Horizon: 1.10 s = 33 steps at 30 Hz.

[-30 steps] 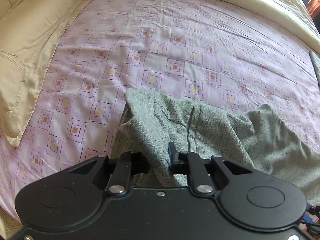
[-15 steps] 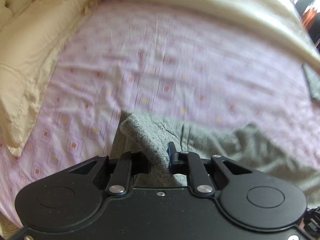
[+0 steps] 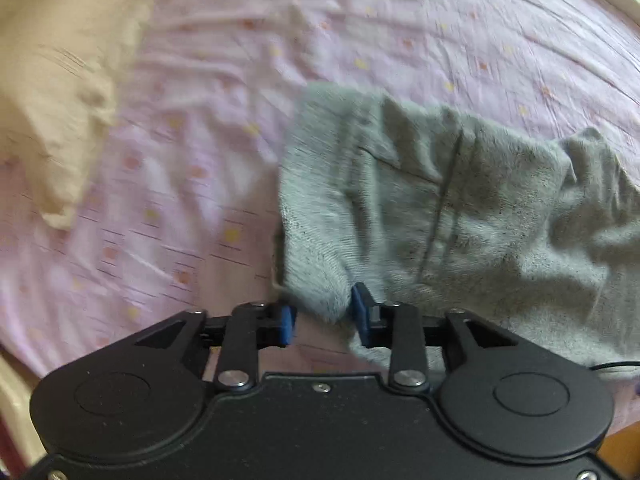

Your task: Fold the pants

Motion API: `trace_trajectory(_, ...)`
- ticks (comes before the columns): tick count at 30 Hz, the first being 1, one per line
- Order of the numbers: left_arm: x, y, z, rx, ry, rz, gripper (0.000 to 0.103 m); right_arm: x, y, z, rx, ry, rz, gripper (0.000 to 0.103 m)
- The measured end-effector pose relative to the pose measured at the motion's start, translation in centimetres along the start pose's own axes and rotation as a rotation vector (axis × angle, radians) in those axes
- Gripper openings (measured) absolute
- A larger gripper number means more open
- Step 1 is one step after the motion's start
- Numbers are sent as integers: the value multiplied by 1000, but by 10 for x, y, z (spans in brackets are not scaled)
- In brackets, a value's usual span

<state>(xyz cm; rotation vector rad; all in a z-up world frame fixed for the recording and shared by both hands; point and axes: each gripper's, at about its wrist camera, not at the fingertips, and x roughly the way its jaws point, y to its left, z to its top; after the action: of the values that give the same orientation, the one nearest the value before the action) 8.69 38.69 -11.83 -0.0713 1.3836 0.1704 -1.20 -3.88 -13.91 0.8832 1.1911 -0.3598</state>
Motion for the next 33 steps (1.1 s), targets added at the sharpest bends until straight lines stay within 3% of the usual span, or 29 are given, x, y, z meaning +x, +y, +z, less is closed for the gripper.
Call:
trace_trajectory(4, -36, -5, 7, -7, -117, -7, 43, -27, 31, 3, -229, -91, 24, 22)
trace_trajectory(8, -62, -41, 9, 81, -224, 54, 43, -27, 84, 10, -525, -174, 36, 22)
trace_trajectory(10, -71, -48, 3, 93, -262, 19, 43, -21, 110, 12, -613, -206, 65, 22)
trace_trajectory(13, -67, -61, 5, 169, -260, -66, 44, -6, 141, 14, -722, -224, 126, 22)
trace_trajectory(17, -35, -88, 17, 234, -245, -88, 44, -3, 173, 14, -832, -227, 139, 23)
trace_trajectory(21, 10, -89, 28, 211, -183, -36, 46, -3, 192, 17, -923, -260, 179, 23)
trace_trajectory(24, 47, -74, 25, 191, -68, 55, 48, 9, 205, 22, -1023, -196, 186, 23)
trace_trajectory(25, 58, -69, 23, 209, -42, 43, 50, 13, 209, 24, -1039, -177, 164, 24)
trace_trajectory(29, 58, -71, 15, 288, -89, 56, 55, 36, 227, 35, -1084, -140, 124, 24)
trace_trajectory(33, 60, -69, 17, 242, -87, 42, 55, 70, 252, 58, -1027, -61, 109, 24)
